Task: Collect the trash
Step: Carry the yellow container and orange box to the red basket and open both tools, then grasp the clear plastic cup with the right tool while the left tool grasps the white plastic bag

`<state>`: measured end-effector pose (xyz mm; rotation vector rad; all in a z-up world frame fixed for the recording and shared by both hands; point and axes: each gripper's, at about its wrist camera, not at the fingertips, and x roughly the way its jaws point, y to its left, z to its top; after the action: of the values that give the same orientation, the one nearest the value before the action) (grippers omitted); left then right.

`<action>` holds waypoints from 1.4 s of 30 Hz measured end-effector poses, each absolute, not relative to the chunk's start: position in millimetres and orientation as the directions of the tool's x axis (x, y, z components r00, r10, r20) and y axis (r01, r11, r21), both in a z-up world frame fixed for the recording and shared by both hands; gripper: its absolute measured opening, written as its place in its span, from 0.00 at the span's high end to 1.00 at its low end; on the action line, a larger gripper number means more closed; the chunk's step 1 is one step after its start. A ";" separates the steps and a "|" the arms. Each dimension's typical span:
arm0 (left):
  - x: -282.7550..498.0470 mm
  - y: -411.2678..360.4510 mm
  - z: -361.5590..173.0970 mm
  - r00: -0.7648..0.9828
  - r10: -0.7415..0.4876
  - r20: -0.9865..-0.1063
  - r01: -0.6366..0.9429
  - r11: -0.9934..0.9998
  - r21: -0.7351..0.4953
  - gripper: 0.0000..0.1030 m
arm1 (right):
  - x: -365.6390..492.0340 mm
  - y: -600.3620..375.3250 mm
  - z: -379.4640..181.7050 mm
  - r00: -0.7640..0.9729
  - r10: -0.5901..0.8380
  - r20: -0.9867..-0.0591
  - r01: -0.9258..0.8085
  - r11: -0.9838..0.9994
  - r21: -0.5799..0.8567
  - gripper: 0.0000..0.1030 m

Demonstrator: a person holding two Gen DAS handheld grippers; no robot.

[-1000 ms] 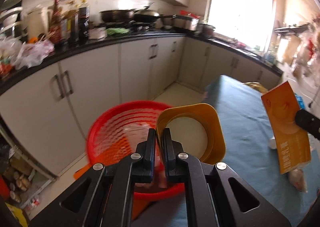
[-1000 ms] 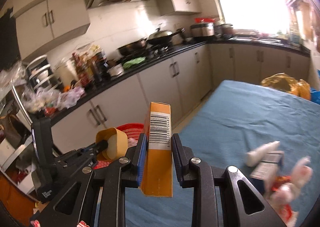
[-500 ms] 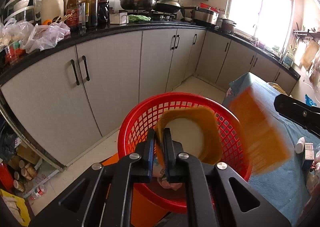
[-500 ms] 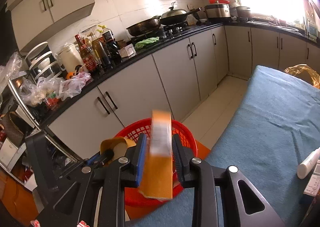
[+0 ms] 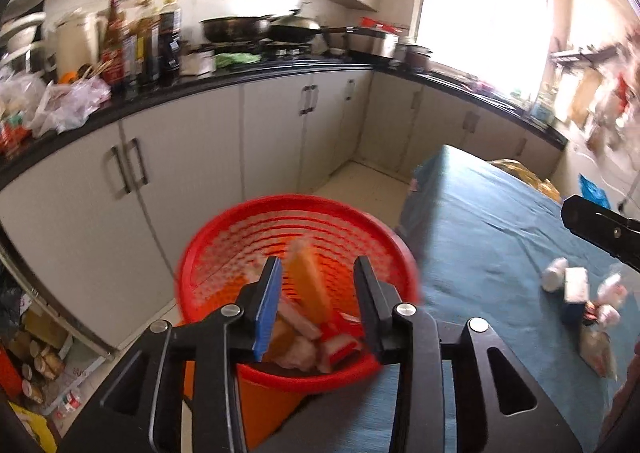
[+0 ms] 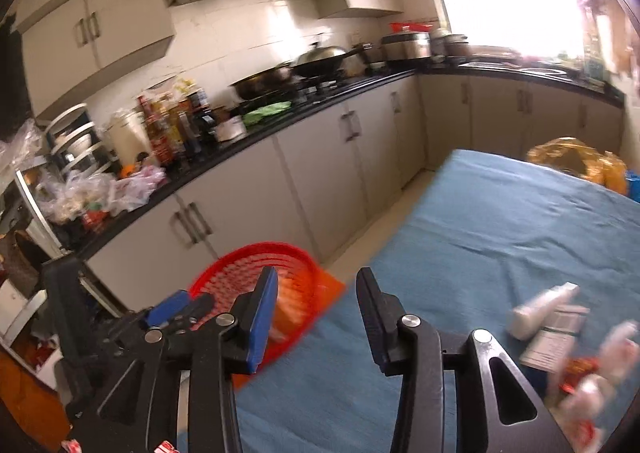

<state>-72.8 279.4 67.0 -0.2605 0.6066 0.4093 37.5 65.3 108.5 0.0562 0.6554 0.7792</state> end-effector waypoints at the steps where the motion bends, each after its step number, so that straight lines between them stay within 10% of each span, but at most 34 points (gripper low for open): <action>1: -71.0 271.3 68.6 0.750 0.284 -0.597 -0.430 0.896 -0.113 0.60 | 37.6 52.7 108.9 0.536 0.659 -0.527 -0.622 0.731 0.282 0.57; 20: -33.2 95.7 83.5 0.774 -0.002 -0.633 -0.056 0.996 -0.071 0.45 | 126.7 -271.8 94.7 0.797 0.221 -0.562 -0.039 0.947 0.318 0.37; 35: -22.3 31.6 80.8 0.721 -0.169 -0.672 0.191 0.981 -0.041 0.33 | 215.3 -314.3 29.0 0.698 0.280 -0.659 -0.002 0.921 0.389 0.33; 42: -8.6 32.7 87.9 0.704 -0.214 -0.678 0.211 0.974 -0.088 0.29 | 214.4 -289.7 11.9 0.635 0.331 -0.698 -0.068 0.924 0.377 0.63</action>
<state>-8.6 32.7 87.9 -0.0041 0.7543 -0.2361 214.4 -289.7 11.9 0.3316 0.8564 0.2327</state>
